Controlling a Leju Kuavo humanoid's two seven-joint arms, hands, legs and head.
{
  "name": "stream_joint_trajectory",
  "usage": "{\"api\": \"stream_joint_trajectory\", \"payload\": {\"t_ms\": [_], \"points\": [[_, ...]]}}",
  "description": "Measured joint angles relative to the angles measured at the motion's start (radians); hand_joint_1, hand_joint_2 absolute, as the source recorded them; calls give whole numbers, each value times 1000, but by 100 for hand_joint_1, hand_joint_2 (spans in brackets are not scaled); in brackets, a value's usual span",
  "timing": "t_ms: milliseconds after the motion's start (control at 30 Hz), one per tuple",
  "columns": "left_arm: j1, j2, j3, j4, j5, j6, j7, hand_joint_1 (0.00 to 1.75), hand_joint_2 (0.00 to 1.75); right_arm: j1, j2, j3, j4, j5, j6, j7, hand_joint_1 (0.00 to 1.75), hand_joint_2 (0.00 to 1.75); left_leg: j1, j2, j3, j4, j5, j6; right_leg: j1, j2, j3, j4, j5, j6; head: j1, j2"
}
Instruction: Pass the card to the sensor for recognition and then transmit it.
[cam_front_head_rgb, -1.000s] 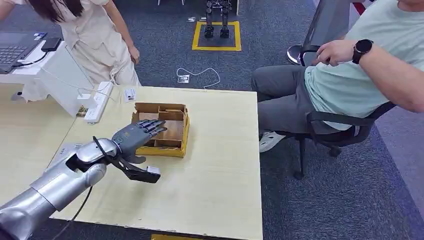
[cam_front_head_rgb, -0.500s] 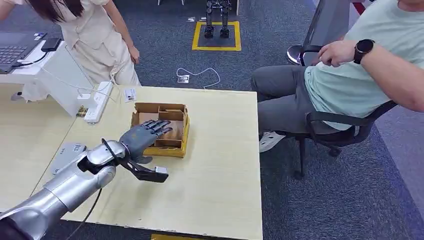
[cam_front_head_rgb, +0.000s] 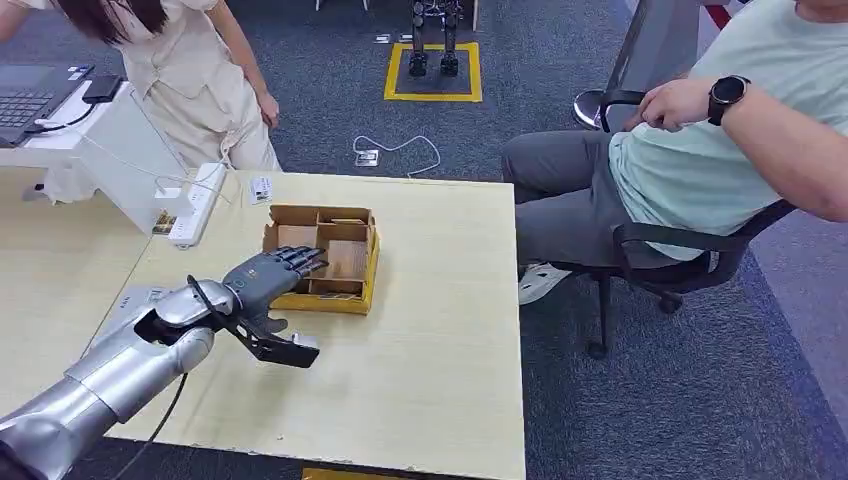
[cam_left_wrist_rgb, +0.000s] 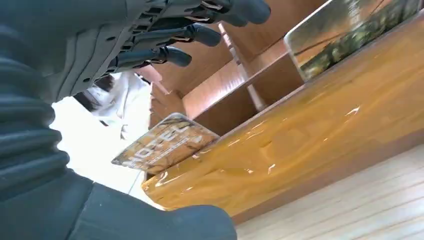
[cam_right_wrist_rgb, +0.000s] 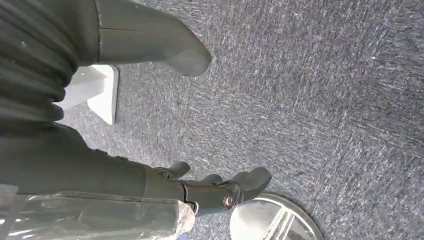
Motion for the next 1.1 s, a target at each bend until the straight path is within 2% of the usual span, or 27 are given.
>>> {"api": "stream_joint_trajectory", "payload": {"t_ms": [200,800,1100], "points": [[4,2,0,-10,1,-2,-3,0,175,-1,0,0,0,0,0,0,0,175,0,0,0,0,0,0,0,0,0,0,0,0,0,0],[3,-28,0,-12,-12,14,14,0,175,-1,0,0,0,6,0,0,0,175,0,0,0,0,0,0,0,0,0,0,0,0,0,0],[3,-61,0,-5,-21,27,25,0,175,-2,0,0,0,9,0,0,0,175,0,0,0,0,0,0,0,0,0,0,0,0,0,0]]}}
